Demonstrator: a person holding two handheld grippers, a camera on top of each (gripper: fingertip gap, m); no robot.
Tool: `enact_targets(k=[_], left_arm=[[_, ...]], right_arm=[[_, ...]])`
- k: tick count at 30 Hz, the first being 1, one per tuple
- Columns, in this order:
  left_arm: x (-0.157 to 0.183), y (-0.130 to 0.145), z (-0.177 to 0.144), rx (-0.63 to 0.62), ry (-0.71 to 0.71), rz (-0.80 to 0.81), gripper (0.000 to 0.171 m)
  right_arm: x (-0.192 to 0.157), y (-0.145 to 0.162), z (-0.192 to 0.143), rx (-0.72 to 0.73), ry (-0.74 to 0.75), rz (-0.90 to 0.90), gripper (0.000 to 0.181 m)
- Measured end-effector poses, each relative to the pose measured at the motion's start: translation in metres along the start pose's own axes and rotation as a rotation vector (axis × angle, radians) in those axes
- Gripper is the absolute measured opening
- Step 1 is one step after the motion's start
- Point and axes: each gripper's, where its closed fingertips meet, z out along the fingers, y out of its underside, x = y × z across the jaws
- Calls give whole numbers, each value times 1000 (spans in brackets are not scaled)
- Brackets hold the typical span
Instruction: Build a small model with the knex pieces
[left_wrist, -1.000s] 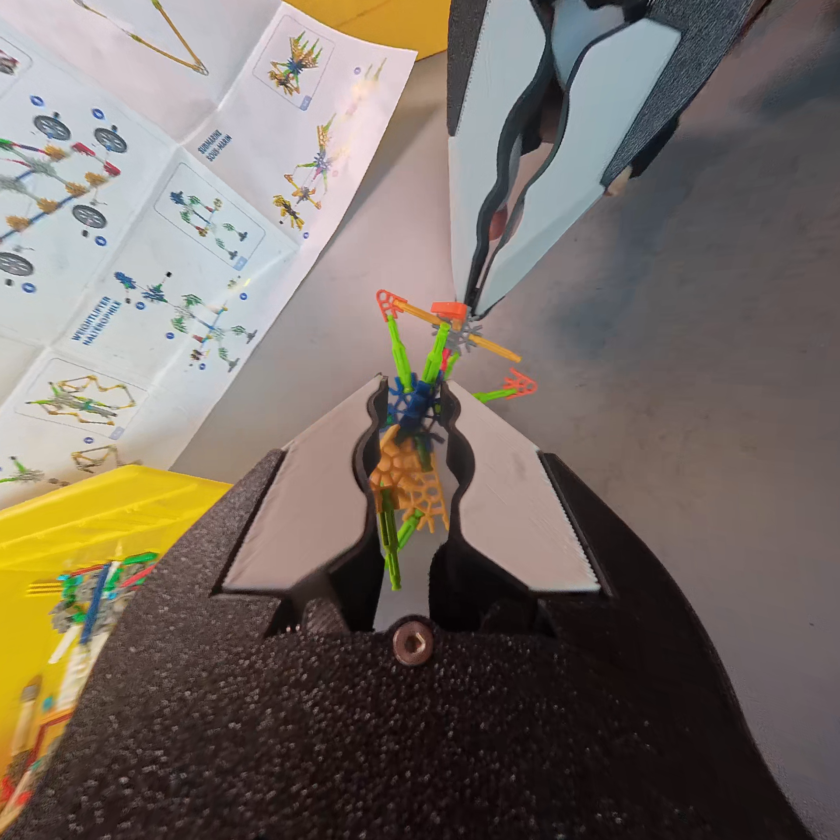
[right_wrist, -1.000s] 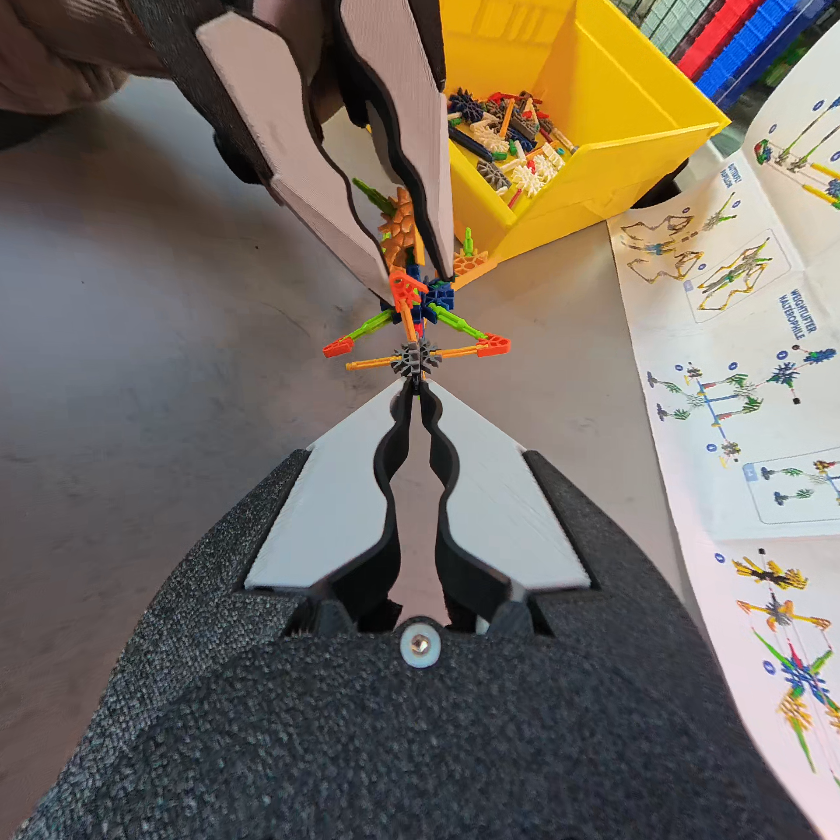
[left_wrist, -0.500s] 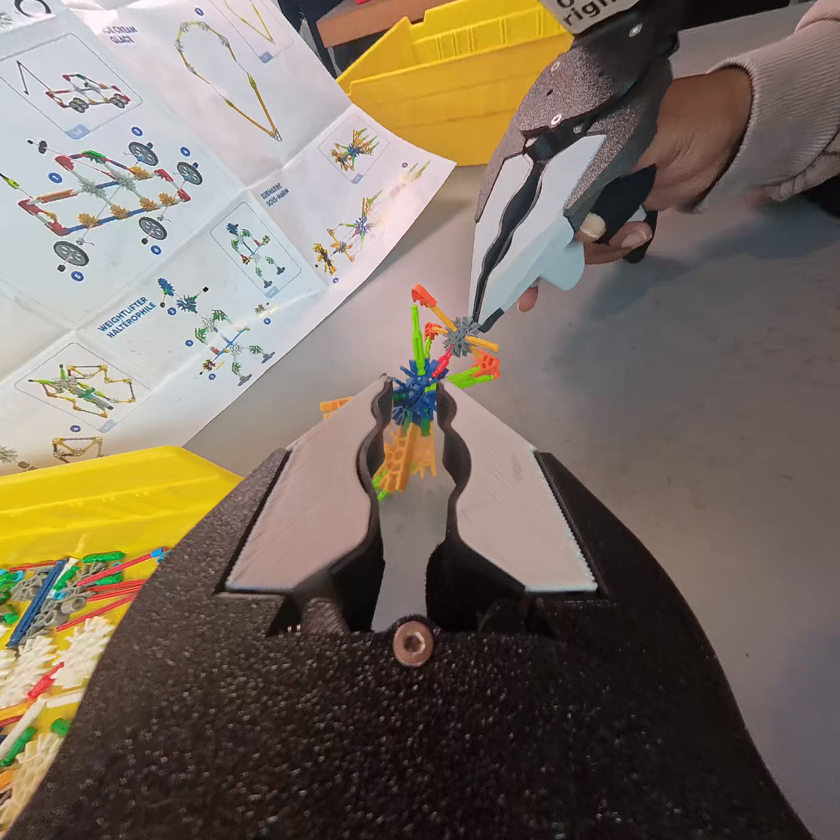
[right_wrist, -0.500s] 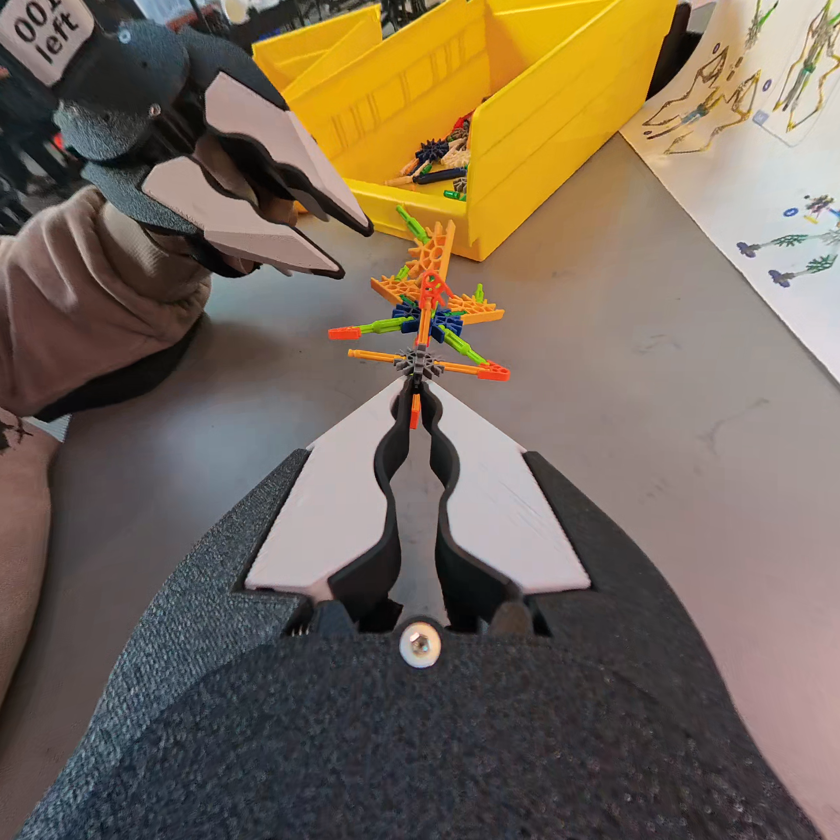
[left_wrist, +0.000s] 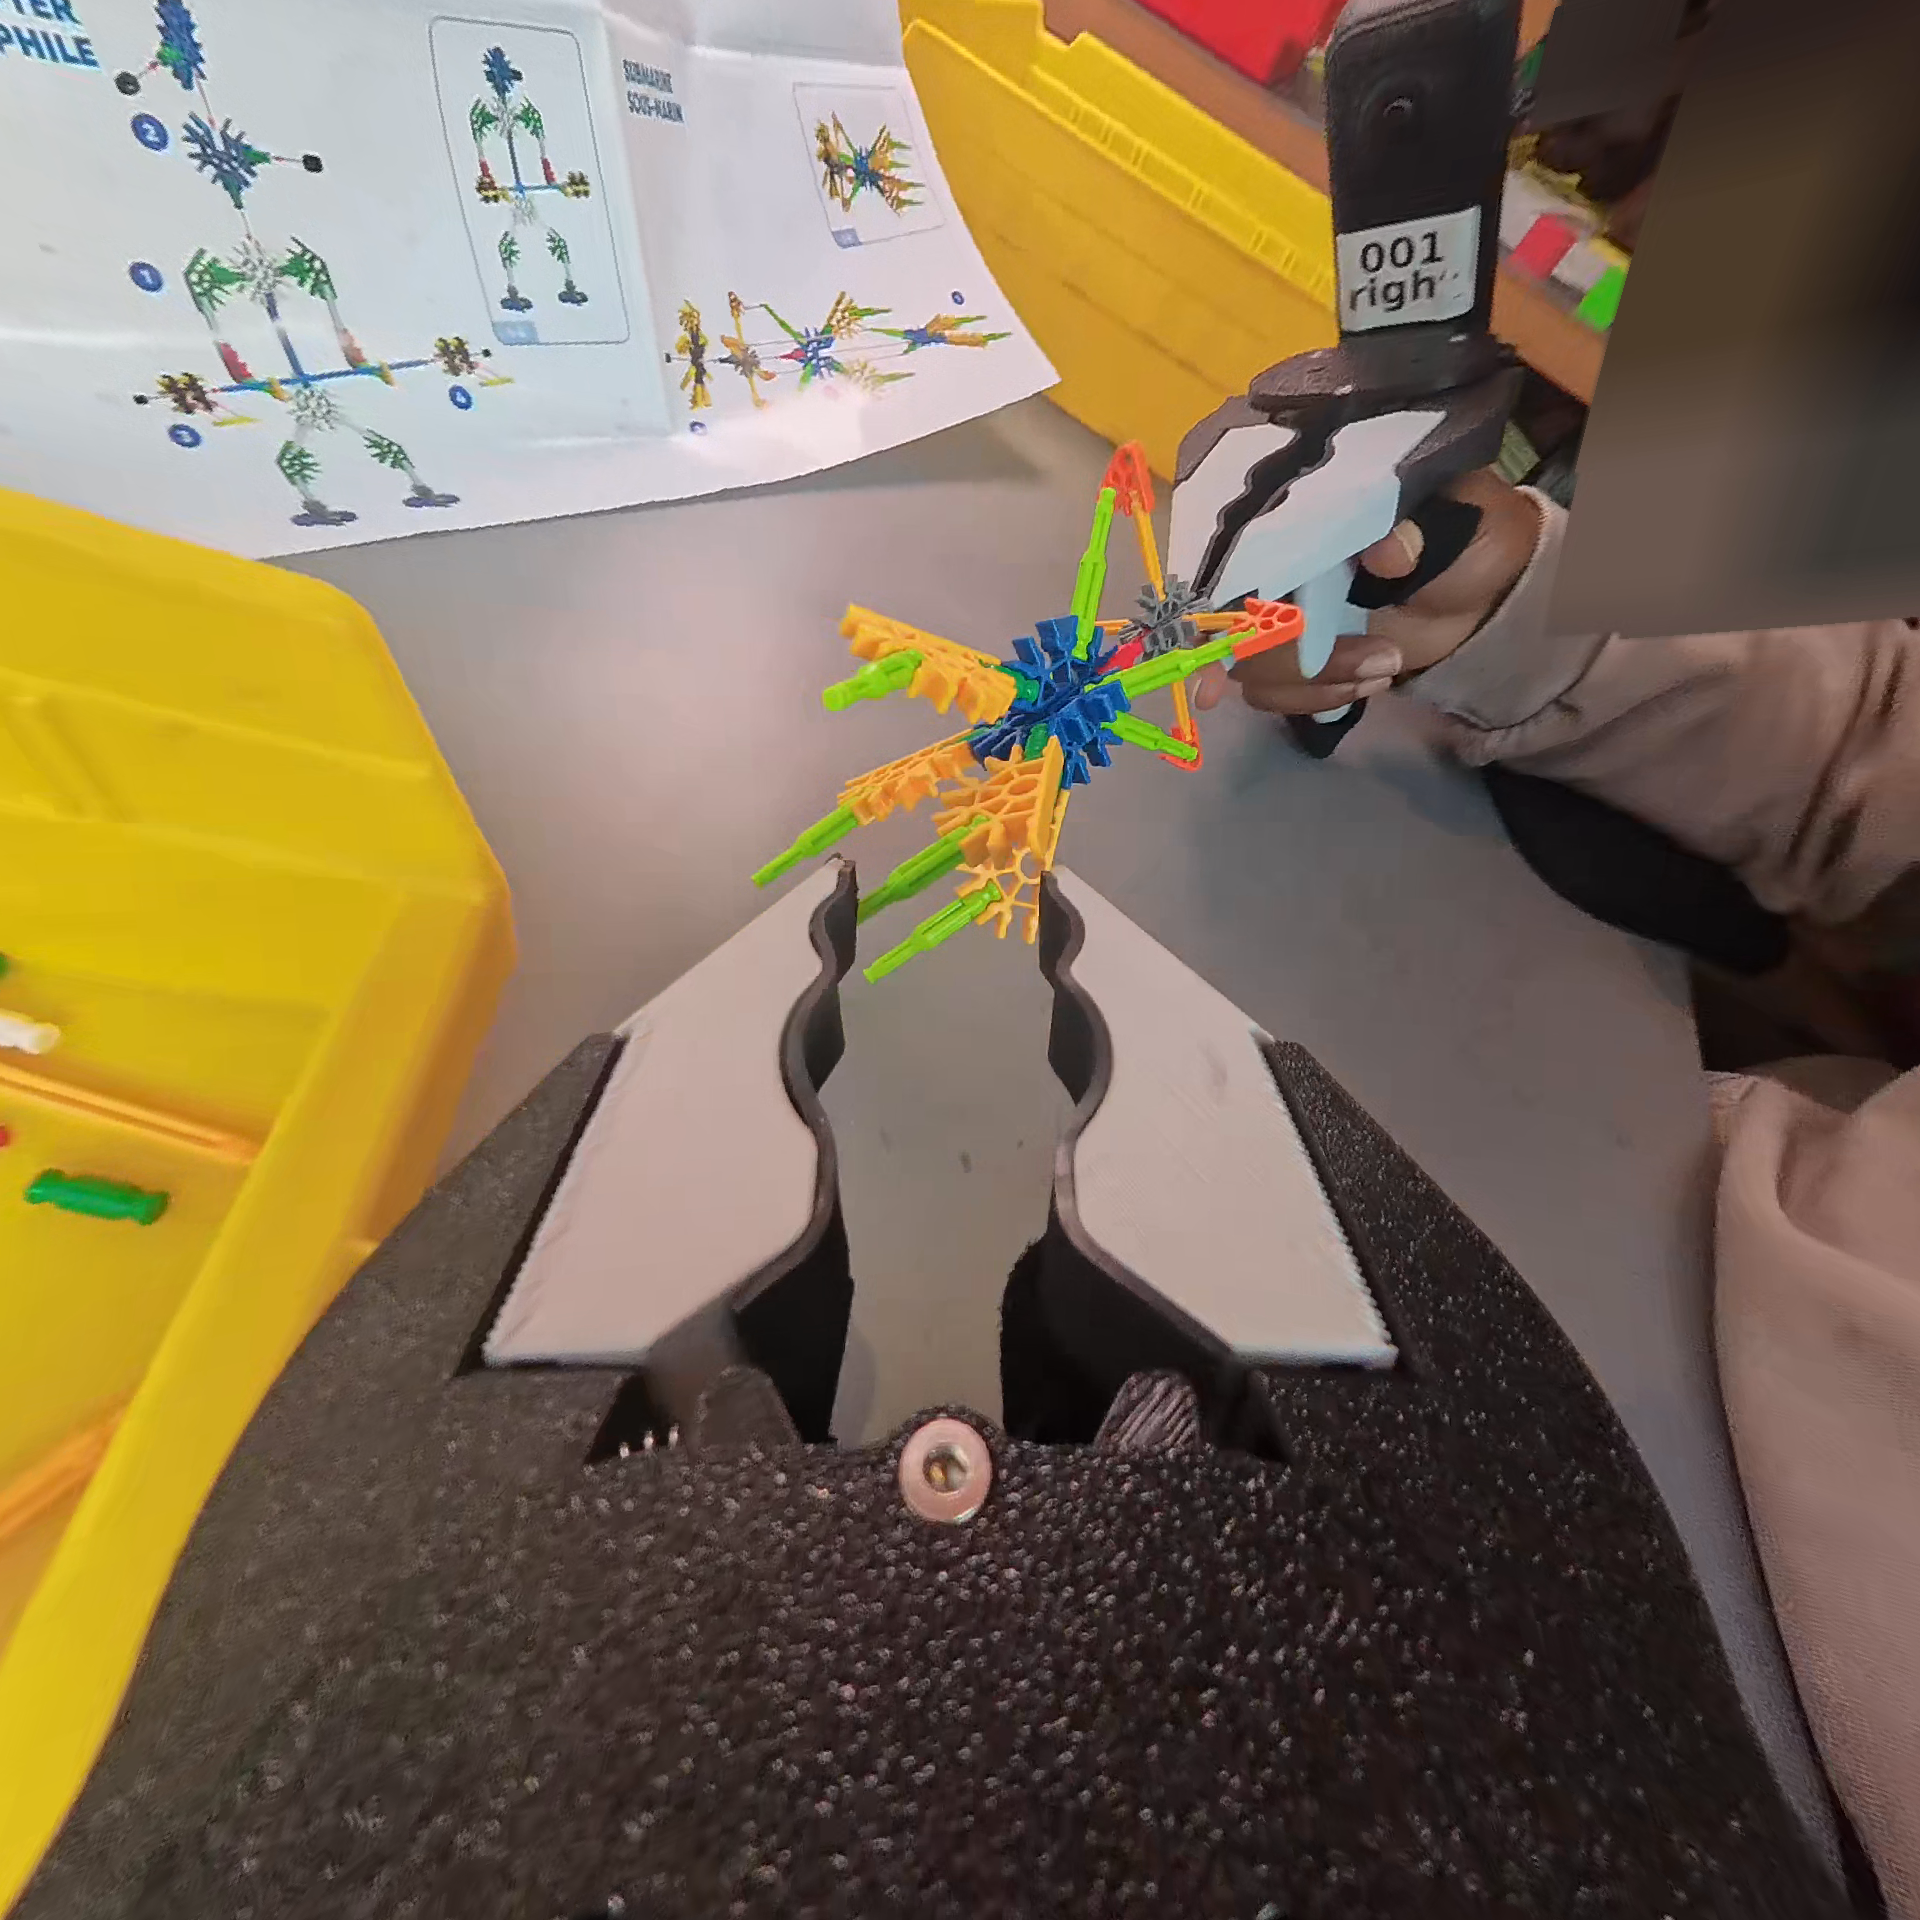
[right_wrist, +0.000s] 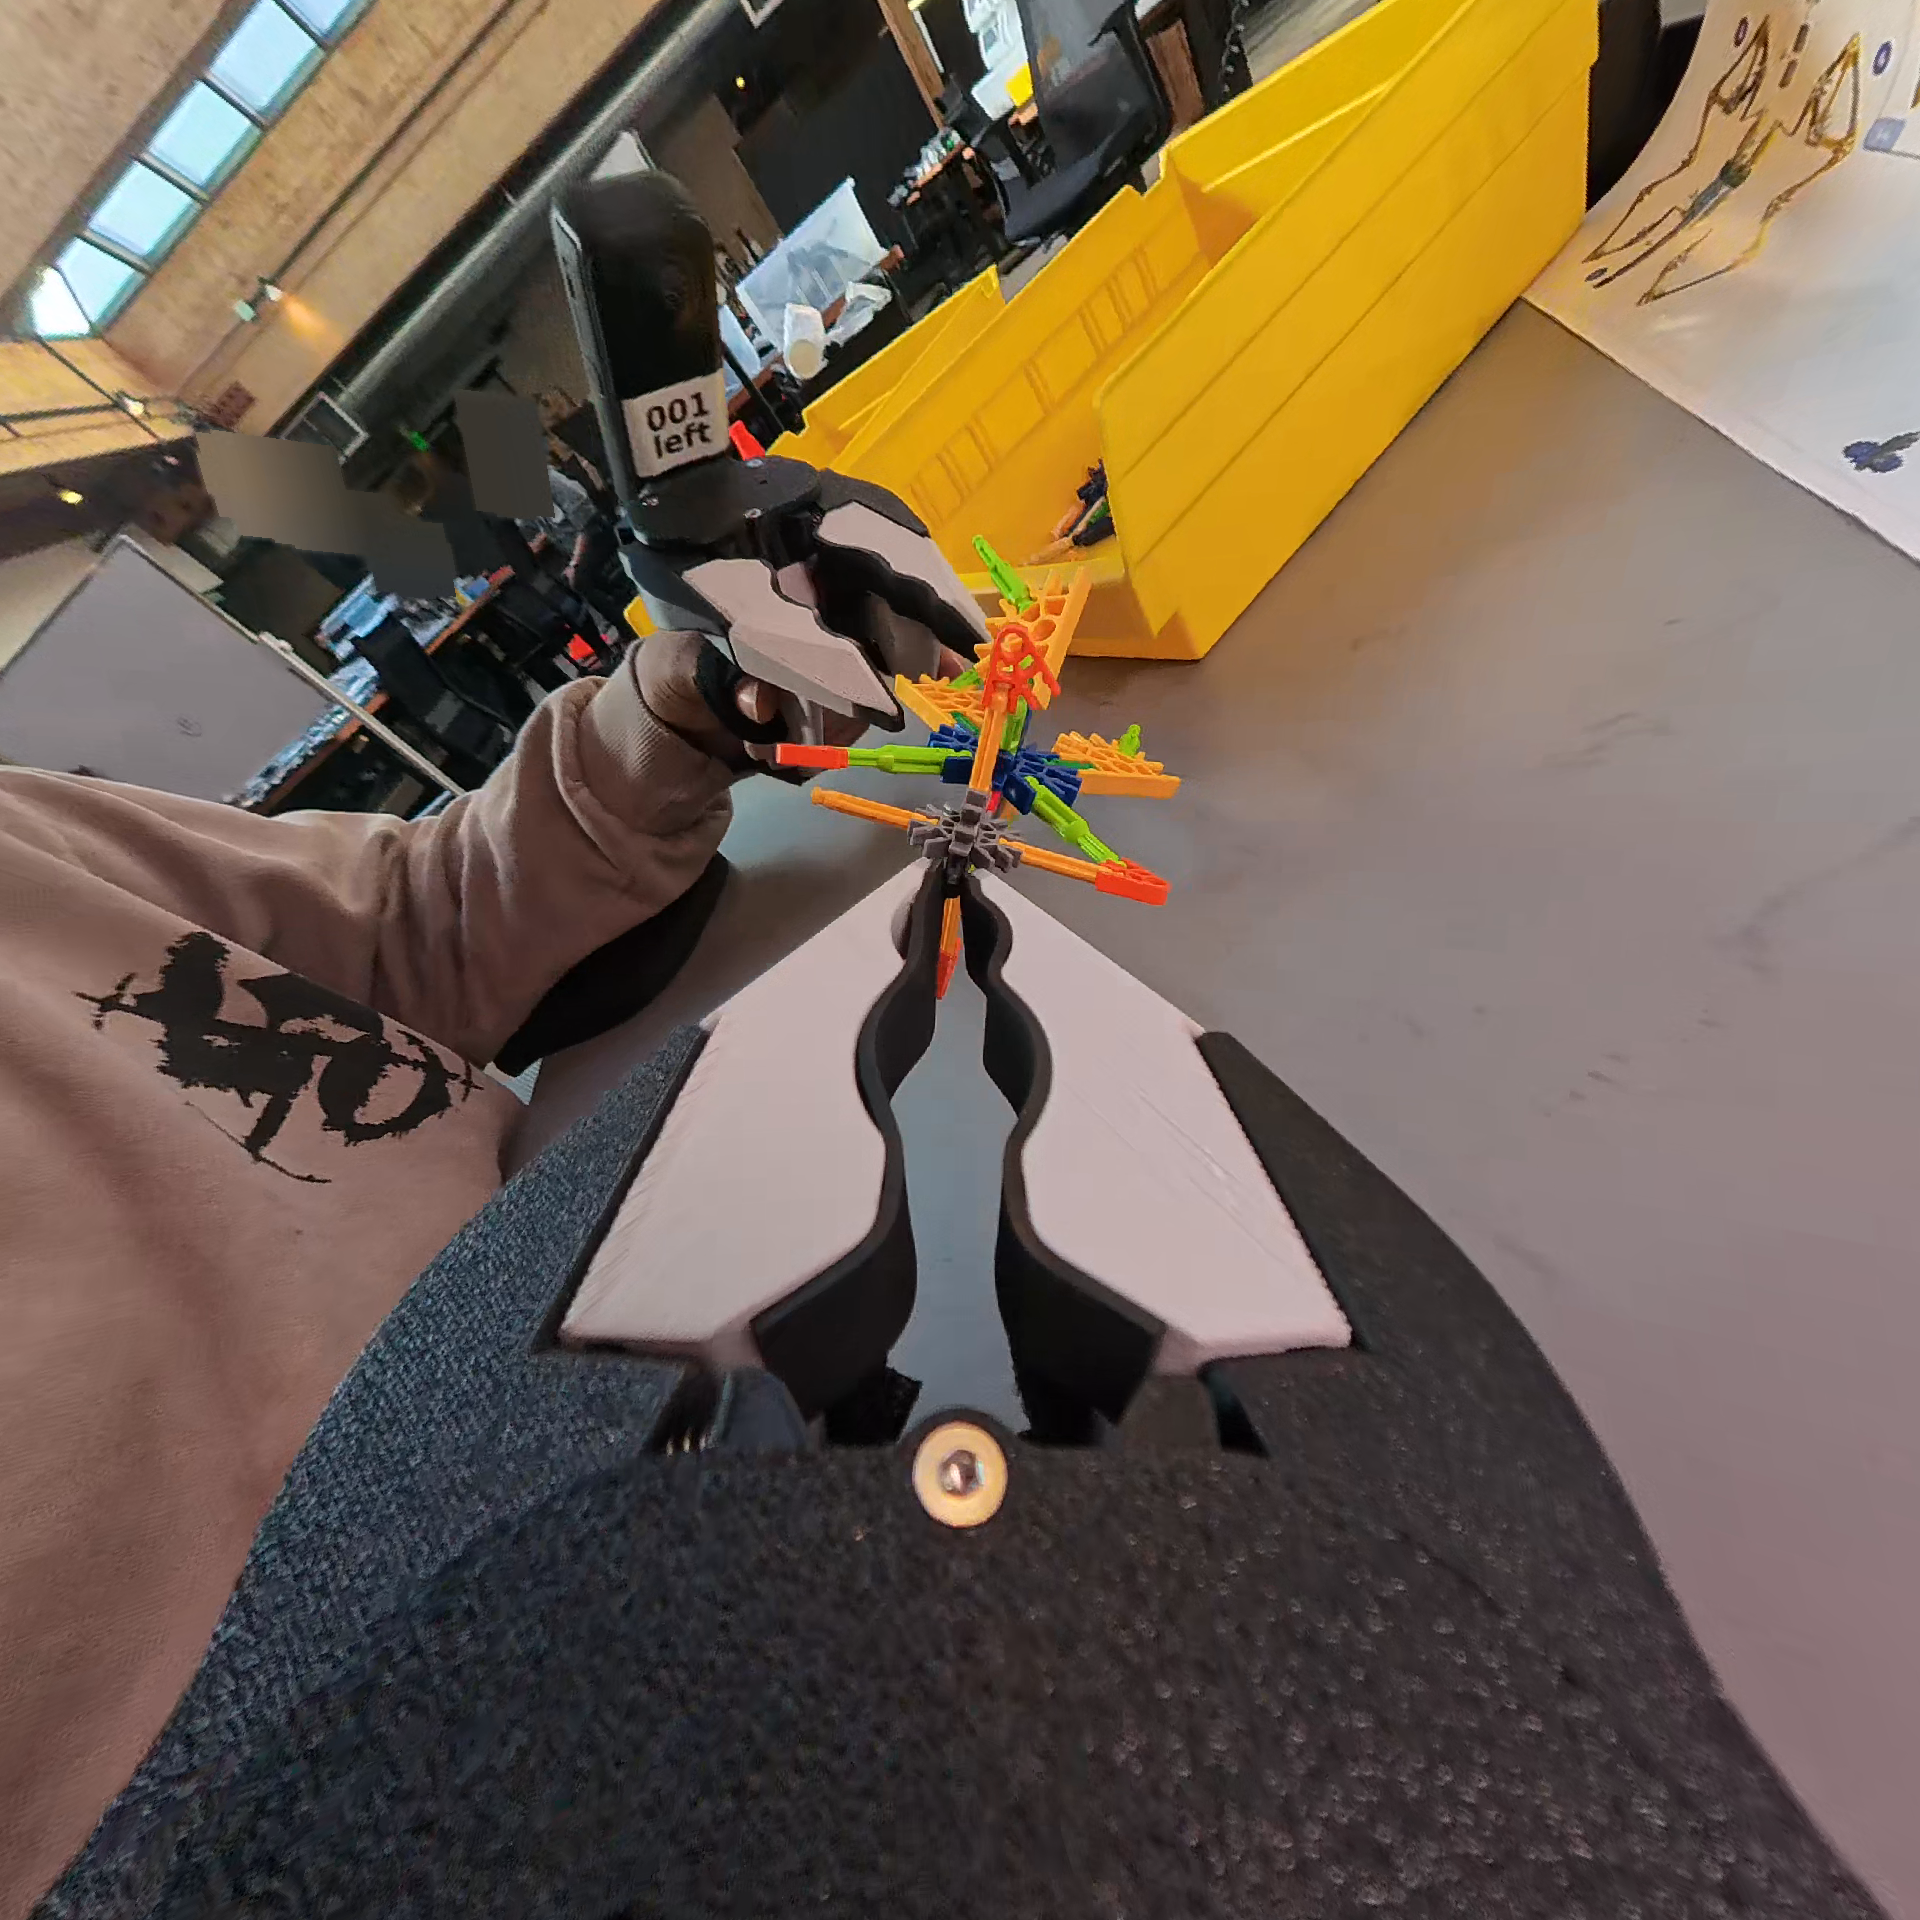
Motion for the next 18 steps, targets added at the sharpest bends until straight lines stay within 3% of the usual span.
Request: enact_targets(k=[3, 9, 14, 18], left_arm=[[5, 0, 3, 18, 45, 18, 42], [17, -8, 6, 66, -9, 255, 45], [40, -12, 6, 94, -4, 460, 22], [43, 5, 16, -6, -4, 532, 7]], right_arm=[[-3, -5, -5, 27, -45, 31, 0], [-23, -13, -13, 62, -209, 112, 0], [-23, -1, -7, 13, -228, 151, 0], [-29, 8, -3, -24, -279, 193, 1]])
